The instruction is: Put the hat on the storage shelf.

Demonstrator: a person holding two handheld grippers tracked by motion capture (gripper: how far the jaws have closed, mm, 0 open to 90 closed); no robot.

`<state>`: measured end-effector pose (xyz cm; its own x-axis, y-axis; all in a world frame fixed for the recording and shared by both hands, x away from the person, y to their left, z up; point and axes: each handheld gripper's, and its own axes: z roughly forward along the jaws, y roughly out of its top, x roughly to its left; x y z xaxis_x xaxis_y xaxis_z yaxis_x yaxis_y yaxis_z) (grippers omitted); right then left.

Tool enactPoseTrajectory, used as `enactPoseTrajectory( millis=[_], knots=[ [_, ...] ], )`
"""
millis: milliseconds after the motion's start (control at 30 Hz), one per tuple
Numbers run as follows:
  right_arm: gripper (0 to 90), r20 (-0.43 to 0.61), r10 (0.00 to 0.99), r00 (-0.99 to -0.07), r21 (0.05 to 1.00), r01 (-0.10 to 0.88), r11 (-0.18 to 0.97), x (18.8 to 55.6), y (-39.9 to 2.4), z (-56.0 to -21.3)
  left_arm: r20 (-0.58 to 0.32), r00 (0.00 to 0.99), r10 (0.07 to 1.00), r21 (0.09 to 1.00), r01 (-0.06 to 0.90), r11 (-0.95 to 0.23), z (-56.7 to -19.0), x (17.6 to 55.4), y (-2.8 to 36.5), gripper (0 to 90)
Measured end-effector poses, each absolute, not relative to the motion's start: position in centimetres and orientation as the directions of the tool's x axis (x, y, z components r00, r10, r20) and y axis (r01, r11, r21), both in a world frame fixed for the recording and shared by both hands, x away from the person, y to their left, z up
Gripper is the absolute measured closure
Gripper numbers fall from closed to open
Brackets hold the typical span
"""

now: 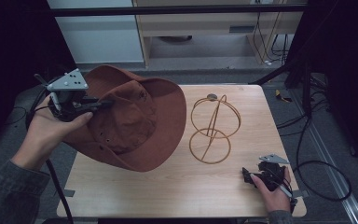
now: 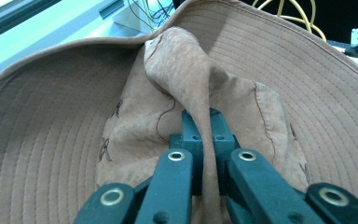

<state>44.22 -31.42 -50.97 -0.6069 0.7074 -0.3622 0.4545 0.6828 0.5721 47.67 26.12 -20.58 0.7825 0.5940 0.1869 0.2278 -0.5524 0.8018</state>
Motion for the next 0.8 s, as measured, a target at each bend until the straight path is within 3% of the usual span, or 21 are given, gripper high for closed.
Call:
enactPoseTrajectory(
  millis=[333, 800],
  knots=[
    [0.5, -0.361, 0.708, -0.607, 0.572, 0.455, 0.682, 44.2, -31.4, -51.0, 0.199, 0.798, 0.569, 0.804, 0.199, -0.560, -18.5, 48.1, 23.7, 88.5],
    [0.5, -0.358, 0.708, -0.608, 0.573, 0.456, 0.681, 44.2, -31.4, -51.0, 0.235, 0.840, 0.490, 0.800, 0.119, -0.588, -16.5, 49.0, 16.7, 88.5]
  ],
)
